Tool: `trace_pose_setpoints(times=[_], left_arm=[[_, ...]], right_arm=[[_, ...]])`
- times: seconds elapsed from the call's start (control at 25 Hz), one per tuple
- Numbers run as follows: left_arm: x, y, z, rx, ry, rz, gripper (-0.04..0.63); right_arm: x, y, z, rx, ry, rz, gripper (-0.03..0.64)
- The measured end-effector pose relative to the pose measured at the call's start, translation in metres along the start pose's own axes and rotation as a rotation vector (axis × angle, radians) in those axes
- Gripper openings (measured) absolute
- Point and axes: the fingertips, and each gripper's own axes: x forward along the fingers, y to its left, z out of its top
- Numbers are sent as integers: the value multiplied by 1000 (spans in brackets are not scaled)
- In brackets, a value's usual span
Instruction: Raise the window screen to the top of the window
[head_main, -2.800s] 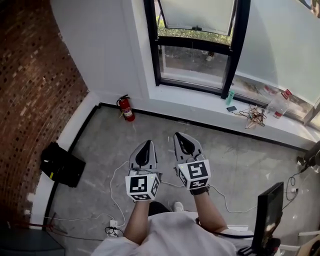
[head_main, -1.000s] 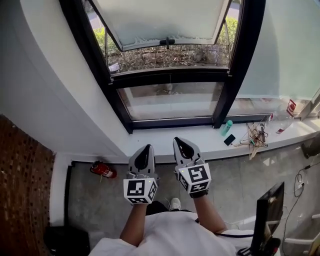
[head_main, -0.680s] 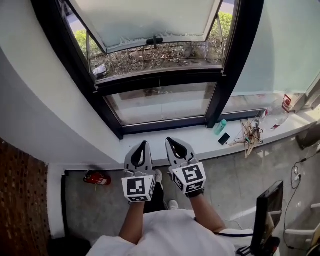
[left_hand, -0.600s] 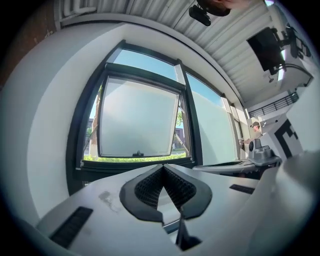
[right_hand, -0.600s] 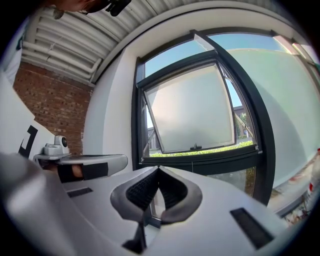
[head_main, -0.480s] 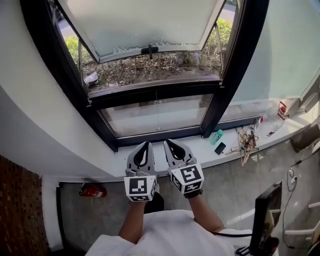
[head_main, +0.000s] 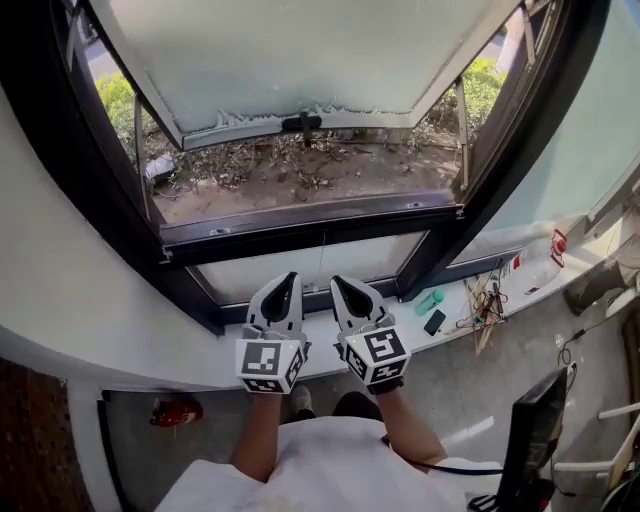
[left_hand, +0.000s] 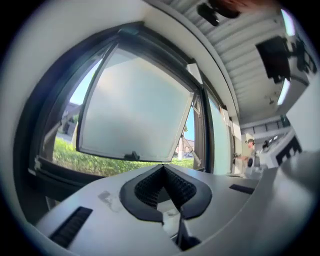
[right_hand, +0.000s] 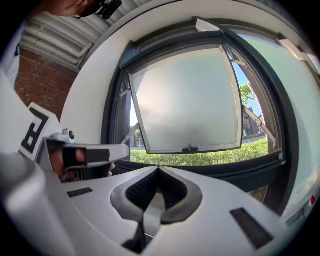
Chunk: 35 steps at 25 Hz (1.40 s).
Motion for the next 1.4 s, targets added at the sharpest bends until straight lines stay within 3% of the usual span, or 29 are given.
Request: trace_pose_setpoints(times=[0.04,0.12,0.32,0.44,0.56,0.64,0.8,1.08,1.4], left_arm=[[9,3,-2,-34,12,-23,0],[26,5,-9,-2,46,-44,0],[61,20,-34,194,158,-15,0],[74,33,-50,321,227,16,0],[85,41,-67,424,282,0,2],[91,43,-74,541,320,-27,3],[102,50,-87,803,395,-46,67],[117,57,-107,1166,552,-89,112],[118,59,-104,1233,545,-59,112]], right_arm=[[6,-5,-6,6,14,-6,2],[15,-17,-15,35,34,-12,2],[42,-50,-30,111,25,-27,2],[53,-69,-64,134,62,-39,2],[64,-85,-103,186,133,-22,2],[70,-91,-124,201,169,0,2],[80,-95,-161,204,227,29,16],[85,-99,-220,304,354,52,41],[92,-102,-276,347,452,70,61]])
